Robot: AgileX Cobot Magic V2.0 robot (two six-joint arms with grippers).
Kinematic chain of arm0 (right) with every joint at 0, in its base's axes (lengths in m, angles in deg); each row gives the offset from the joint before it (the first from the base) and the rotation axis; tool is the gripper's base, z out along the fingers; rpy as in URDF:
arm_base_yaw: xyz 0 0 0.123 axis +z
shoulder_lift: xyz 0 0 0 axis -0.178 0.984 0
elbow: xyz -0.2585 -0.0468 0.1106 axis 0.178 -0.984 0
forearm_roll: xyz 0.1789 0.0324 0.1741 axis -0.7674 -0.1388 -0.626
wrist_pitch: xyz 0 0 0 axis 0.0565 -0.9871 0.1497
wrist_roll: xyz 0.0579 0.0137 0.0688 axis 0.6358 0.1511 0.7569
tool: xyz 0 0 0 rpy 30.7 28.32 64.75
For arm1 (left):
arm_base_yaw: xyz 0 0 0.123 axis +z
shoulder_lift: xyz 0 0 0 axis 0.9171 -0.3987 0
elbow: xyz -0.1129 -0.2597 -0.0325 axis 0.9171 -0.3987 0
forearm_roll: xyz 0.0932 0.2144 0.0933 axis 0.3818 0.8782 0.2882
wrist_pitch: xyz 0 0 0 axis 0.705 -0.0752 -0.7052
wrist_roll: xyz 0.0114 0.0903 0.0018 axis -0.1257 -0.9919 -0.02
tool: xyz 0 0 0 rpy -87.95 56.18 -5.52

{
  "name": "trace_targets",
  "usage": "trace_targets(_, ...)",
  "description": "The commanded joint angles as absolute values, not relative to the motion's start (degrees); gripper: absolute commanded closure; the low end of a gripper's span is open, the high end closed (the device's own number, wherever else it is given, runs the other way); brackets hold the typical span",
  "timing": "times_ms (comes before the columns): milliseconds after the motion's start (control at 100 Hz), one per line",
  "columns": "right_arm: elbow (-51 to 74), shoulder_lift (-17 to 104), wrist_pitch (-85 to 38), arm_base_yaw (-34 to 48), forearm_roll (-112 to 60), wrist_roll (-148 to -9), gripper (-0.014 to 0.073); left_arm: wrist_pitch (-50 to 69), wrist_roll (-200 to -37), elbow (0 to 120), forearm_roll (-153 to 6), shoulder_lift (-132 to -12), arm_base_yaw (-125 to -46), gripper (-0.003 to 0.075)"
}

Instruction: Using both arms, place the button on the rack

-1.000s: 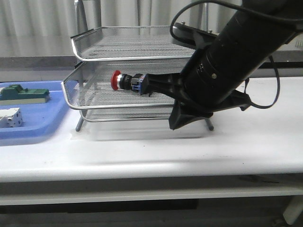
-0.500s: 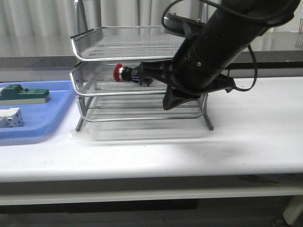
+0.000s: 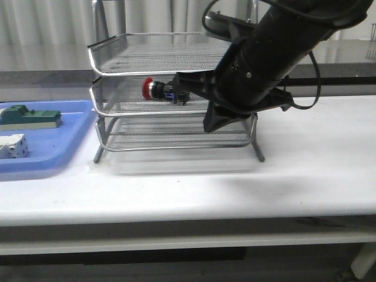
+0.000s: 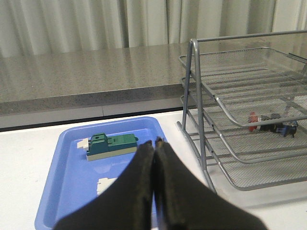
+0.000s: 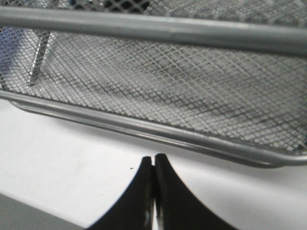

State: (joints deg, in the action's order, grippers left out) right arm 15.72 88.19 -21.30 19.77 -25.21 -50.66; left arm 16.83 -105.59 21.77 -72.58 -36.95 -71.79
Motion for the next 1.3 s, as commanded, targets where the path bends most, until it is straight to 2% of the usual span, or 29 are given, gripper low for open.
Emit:
trace_targets(0,17.62,83.03,-21.06,19.42,-24.56,-51.13,0.0659,20.84,-104.96,23.31,-73.19,-37.14,-71.61,0.0741)
trace_targets(280,16.45,74.91,-26.47,19.14,-16.79,-51.13,0.0659,20.84,-104.96,23.31,-73.19,-37.14,-71.61,0.0741)
trace_targets(560,12.87,64.08,-28.59,12.48,-14.02,-51.13,0.0659,20.84,-104.96,23.31,-73.19,-37.14,-71.61,0.0741)
trace_targets(920,2.88,44.41,-31.17,2.49,-11.97,-51.13,0.0659,20.84,-104.96,23.31,-73.19,-37.14,-71.61,0.0741)
trace_targets(1290,-8.96,22.42,-34.96,1.05,-11.06,-51.13,0.0659,20.84,-104.96,23.31,-73.19,-37.14,-71.61,0.0741)
